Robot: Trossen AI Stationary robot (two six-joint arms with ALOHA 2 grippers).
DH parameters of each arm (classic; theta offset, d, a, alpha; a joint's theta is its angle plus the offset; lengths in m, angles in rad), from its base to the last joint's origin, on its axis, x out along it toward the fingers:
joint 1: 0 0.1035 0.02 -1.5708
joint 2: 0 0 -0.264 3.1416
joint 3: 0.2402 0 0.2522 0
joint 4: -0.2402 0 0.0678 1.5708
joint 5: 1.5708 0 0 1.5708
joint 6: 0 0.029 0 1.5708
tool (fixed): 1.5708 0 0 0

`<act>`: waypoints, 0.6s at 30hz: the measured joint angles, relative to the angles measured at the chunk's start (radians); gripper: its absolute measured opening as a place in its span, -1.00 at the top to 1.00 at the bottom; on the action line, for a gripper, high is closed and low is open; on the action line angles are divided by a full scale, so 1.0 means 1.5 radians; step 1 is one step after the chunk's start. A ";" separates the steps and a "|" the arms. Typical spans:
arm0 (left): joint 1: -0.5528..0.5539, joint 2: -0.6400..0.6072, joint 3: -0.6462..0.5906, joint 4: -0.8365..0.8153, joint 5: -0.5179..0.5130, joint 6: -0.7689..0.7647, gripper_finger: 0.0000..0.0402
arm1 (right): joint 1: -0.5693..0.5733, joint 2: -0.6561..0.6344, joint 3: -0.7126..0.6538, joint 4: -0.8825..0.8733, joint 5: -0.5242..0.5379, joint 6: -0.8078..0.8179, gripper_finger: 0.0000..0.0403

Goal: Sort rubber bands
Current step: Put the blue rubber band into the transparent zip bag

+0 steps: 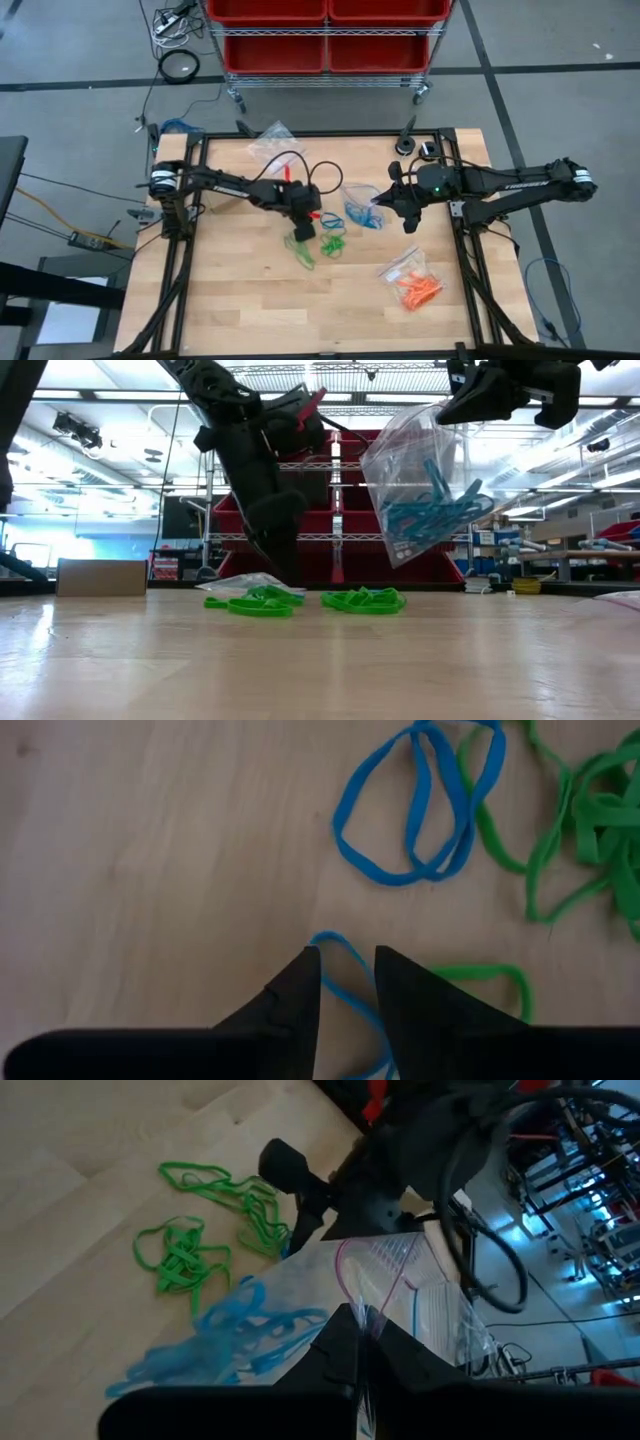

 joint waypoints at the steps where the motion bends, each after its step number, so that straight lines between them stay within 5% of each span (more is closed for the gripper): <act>1: 0.000 0.005 0.000 0.002 0.001 -0.001 0.47 | 0.000 0.000 0.000 0.000 0.000 0.000 1.00; 9: -0.001 0.053 0.004 0.028 -0.030 -0.018 0.50 | 0.000 0.000 0.000 -0.001 -0.004 0.002 1.00; 14: -0.001 0.056 0.004 0.019 -0.037 0.021 0.92 | 0.000 0.000 0.000 0.000 -0.005 0.005 1.00; 18: -0.007 0.049 0.003 0.014 -0.043 0.037 0.98 | 0.000 0.000 0.000 -0.001 -0.005 0.003 1.00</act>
